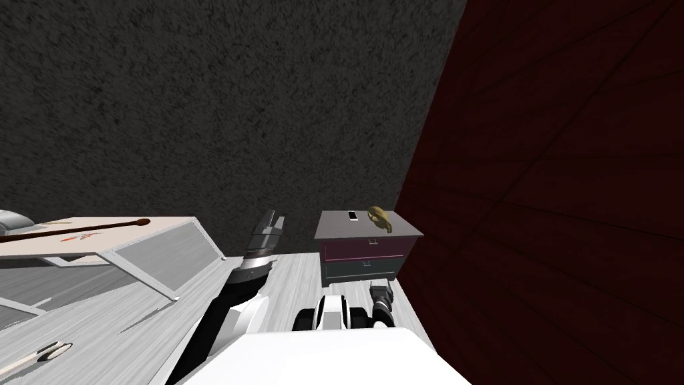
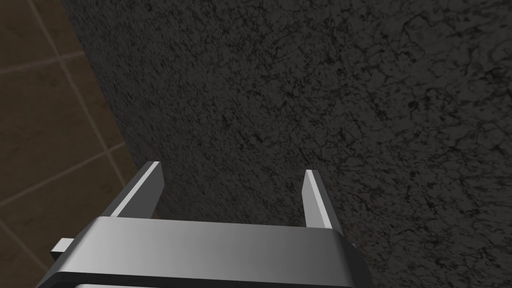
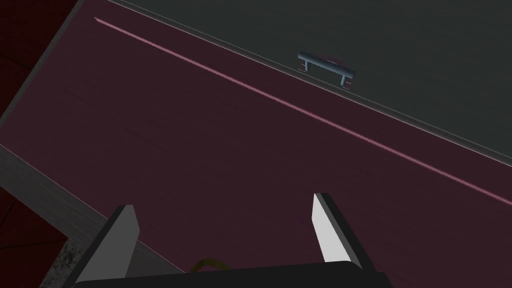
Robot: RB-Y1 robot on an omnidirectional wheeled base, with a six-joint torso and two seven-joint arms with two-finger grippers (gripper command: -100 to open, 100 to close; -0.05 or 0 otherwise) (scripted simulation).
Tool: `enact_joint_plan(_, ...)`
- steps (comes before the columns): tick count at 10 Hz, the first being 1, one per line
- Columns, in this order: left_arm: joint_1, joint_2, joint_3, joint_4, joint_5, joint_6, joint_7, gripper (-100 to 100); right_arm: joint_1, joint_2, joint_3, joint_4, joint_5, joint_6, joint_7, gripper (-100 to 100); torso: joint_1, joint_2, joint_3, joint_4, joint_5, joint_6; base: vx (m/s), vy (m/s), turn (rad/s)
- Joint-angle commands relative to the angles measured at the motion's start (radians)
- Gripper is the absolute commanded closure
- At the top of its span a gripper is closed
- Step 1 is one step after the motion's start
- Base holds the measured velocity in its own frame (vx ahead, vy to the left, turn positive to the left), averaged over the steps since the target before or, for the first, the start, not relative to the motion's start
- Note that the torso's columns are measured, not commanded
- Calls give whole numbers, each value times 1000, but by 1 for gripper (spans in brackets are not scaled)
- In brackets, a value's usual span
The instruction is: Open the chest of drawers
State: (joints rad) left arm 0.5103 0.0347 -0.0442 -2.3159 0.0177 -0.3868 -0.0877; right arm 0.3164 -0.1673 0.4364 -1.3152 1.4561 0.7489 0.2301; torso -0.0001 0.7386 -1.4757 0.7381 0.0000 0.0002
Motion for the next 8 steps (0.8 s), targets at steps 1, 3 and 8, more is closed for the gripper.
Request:
enact_joint_plan(1,0,0,0,0,0,0,0,0,-19,3,24,61,76,60,6,-100,-1,-1,0,0,0,-1,24,-36,79)
enact_joint_plan(3,0,0,0,0,0,0,0,0,-38,6,46,117,135,113,14,-100,0,-2,-1,0,0,0,40,-39,89)
enact_joint_plan(8,0,0,0,0,0,0,0,0,-99,15,109,259,286,250,36,-100,0,-1,0,0,0,0,28,-62,96)
